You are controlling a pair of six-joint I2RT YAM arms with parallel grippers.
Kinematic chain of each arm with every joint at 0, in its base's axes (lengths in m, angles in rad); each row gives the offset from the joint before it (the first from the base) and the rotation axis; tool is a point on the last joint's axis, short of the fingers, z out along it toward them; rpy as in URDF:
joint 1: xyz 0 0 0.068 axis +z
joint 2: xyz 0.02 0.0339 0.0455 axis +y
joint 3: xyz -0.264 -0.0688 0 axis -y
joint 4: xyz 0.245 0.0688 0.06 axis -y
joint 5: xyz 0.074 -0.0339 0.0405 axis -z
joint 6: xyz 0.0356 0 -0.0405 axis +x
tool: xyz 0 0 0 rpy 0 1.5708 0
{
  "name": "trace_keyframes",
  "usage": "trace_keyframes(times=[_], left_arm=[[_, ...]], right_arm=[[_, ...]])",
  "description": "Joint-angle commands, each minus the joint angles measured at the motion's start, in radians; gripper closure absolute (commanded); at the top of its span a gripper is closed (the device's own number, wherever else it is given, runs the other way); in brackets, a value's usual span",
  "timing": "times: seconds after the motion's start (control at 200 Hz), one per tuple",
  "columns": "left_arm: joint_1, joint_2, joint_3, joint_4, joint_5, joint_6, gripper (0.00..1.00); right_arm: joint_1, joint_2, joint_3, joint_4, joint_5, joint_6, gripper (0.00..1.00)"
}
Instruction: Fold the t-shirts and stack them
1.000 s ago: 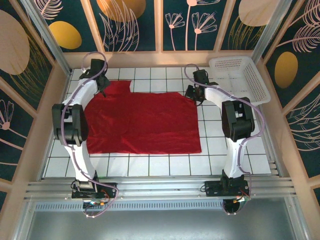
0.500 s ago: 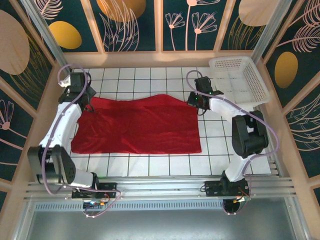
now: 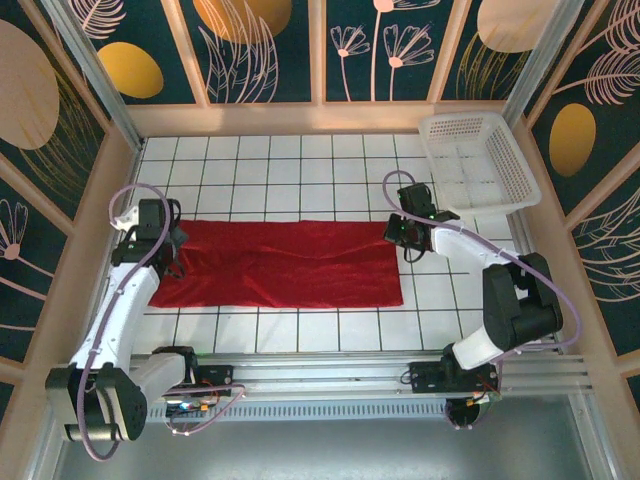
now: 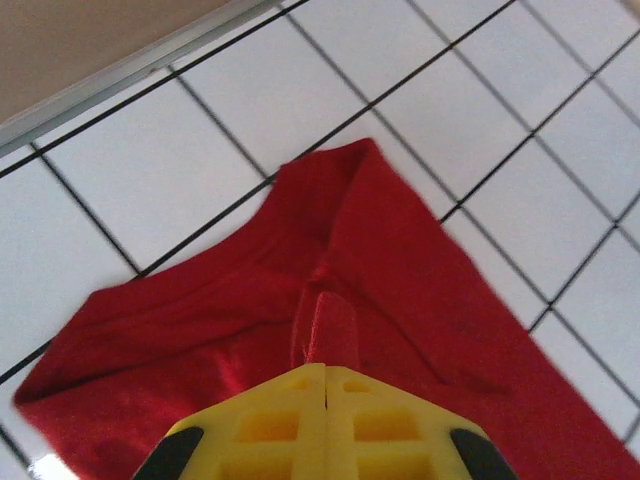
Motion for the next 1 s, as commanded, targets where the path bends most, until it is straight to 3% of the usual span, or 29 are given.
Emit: trace_keyframes(times=[0.0, 0.495, 0.911, 0.941, 0.996], left_arm=[[0.004, -0.037, -0.037, -0.044, -0.093, -0.033, 1.0], [0.007, -0.054, -0.059, -0.086, -0.216, -0.063, 1.0], [0.007, -0.081, -0.192, -0.117, -0.101, -0.267, 1.0], [0.007, -0.088, -0.204, -0.112, -0.074, -0.282, 1.0], [0.007, -0.093, -0.216, -0.112, -0.033, -0.31, 0.8]], right_arm=[[0.005, -0.031, -0.032, -0.016, 0.001, 0.023, 1.0], [0.008, -0.041, -0.067, -0.048, 0.032, 0.043, 1.0], [0.016, -0.038, -0.112, -0.064, 0.041, 0.086, 1.0], [0.017, -0.043, -0.108, -0.07, 0.051, 0.089, 0.93], [0.02, -0.059, -0.099, -0.081, 0.064, 0.099, 0.77]])
